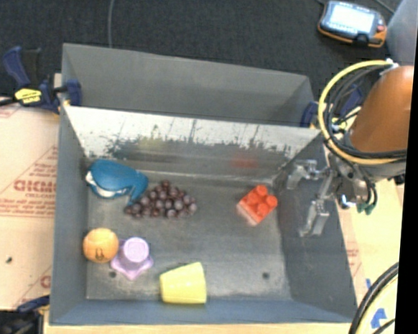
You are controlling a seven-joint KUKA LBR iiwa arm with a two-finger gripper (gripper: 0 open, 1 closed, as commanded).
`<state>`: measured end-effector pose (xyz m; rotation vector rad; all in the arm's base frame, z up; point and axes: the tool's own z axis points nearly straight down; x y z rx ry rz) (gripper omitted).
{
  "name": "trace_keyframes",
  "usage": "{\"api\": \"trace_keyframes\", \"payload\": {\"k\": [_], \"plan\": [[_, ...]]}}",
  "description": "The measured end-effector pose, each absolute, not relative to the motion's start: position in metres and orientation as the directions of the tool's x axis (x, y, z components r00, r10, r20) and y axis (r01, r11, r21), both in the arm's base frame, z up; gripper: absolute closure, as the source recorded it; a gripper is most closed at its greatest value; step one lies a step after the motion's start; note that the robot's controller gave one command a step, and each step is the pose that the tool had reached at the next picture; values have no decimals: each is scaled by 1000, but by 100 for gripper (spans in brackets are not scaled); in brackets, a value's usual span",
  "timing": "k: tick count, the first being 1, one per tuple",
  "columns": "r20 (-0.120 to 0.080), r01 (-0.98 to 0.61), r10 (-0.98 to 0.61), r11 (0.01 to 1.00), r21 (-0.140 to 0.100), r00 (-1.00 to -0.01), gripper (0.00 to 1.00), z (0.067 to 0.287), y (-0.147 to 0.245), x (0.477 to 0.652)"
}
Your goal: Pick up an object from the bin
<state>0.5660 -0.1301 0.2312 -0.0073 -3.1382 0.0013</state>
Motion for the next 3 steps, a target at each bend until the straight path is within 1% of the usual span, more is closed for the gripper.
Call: {"api": "trace_keyframes", "payload": {"k": [1, 2, 3], "plan": [[-4, -1, -1, 1000, -3, -1000, 0, 236, -129, 567], [-13, -99, -99, 995, -7, -995, 0, 100, -141, 631], [-20, -235, -235, 972, -13, -972, 0, 165, -147, 641]]}}
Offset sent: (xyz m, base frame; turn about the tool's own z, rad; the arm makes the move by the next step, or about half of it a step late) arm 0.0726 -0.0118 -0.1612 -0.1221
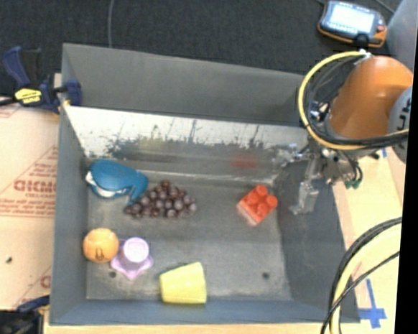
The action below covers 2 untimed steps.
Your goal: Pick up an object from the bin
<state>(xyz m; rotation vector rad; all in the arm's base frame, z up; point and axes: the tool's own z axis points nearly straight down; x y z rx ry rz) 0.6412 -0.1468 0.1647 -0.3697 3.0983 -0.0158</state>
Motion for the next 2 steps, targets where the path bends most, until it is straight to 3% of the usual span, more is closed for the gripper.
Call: {"api": "trace_keyframes", "payload": {"k": [1, 2], "plan": [[-7, -518, -518, 855, -8, -855, 0, 100, -129, 640], [-27, -651, -652, 758, -26, -758, 0, 75, -138, 654]]}}
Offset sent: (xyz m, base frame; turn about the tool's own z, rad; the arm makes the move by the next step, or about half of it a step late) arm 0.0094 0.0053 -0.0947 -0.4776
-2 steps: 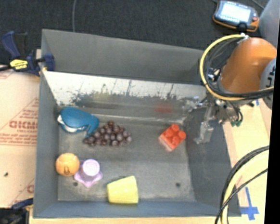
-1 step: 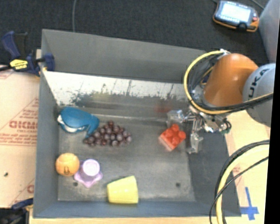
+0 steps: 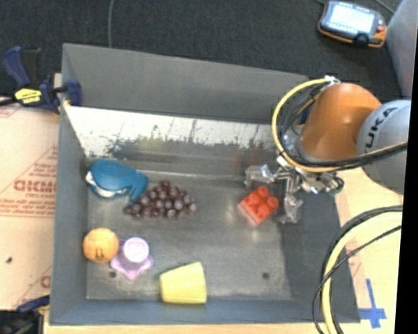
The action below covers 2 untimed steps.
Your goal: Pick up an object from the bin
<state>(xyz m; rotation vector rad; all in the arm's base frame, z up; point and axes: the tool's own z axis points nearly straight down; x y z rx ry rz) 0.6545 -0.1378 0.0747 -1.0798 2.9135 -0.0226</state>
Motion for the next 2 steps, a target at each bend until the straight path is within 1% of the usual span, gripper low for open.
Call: {"api": "trace_keyframes", "payload": {"k": [1, 2], "plan": [[-16, -705, -706, 708, -25, -708, 100, 75, -131, 657], [-17, -705, -705, 709, -25, -709, 100, 75, -131, 657]]}}
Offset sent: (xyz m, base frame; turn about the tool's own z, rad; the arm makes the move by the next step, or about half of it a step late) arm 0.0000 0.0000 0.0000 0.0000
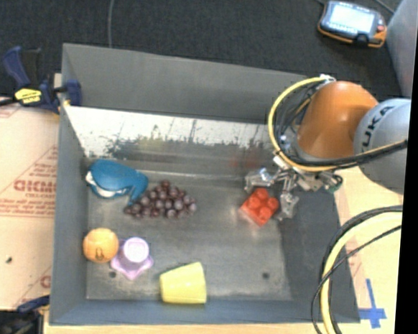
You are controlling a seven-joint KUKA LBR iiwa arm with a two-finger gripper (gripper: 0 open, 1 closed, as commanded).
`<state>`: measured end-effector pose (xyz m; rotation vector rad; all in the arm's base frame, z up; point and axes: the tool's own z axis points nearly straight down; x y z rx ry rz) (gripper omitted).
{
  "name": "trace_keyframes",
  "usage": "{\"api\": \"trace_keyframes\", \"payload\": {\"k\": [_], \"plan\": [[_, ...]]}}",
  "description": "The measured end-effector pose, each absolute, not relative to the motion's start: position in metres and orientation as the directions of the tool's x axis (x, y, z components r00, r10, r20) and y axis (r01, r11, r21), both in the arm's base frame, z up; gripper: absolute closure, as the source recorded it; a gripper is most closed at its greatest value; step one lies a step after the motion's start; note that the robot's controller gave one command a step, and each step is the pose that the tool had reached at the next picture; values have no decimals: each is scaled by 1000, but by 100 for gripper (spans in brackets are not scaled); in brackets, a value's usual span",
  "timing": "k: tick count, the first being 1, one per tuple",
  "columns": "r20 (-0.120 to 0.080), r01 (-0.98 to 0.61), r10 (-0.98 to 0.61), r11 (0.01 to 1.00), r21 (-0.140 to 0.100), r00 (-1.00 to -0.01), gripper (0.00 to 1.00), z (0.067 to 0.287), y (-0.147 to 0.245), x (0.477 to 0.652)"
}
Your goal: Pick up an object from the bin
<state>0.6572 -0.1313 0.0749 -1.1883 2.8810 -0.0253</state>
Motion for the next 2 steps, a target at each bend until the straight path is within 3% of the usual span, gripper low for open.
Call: {"api": "trace_keyframes", "payload": {"k": [1, 2], "plan": [[-24, -701, -702, 712, -31, -712, 100, 84, -133, 659], [-15, -702, -702, 712, -21, -712, 100, 121, -132, 656]]}}
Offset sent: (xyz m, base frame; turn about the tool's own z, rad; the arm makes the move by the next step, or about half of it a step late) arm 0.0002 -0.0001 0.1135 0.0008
